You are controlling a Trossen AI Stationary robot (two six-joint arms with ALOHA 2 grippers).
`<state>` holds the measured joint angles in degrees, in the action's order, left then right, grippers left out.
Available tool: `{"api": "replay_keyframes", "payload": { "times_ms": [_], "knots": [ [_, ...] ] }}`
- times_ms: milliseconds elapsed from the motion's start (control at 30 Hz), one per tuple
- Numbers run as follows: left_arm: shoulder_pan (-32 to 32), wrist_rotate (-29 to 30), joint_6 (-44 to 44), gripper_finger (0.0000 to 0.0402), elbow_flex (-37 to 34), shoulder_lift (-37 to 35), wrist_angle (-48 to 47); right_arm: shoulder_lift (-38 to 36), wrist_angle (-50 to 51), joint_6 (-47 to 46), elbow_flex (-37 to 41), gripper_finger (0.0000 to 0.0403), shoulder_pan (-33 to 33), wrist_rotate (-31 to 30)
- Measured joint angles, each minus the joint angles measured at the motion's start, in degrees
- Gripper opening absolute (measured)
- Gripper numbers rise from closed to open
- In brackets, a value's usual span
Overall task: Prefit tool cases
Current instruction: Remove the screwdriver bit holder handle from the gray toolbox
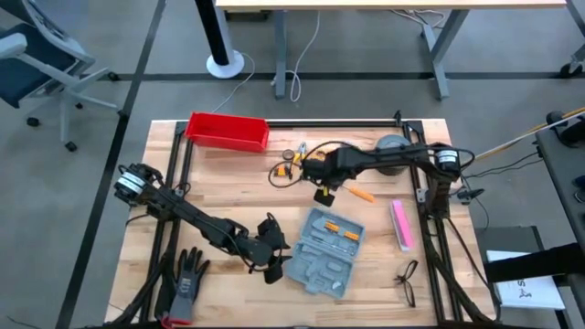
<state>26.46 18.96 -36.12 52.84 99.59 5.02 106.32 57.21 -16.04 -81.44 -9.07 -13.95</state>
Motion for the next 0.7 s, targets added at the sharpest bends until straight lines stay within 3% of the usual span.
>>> {"api": "replay_keyframes", "payload": {
  "times_ms": [267,700],
  "knots": [
    [-0.11,0.0,-0.6,0.016,0.0,0.0,0.09,0.52,-7.72,2.61,5.04,0.0012,-5.07,5.88],
    [-0.32,0.0,-1.07,0.0154,-0.02,0.0,0.13,0.59,-12.44,1.76,10.14,0.0017,-6.31,9.61]
  ]
}}
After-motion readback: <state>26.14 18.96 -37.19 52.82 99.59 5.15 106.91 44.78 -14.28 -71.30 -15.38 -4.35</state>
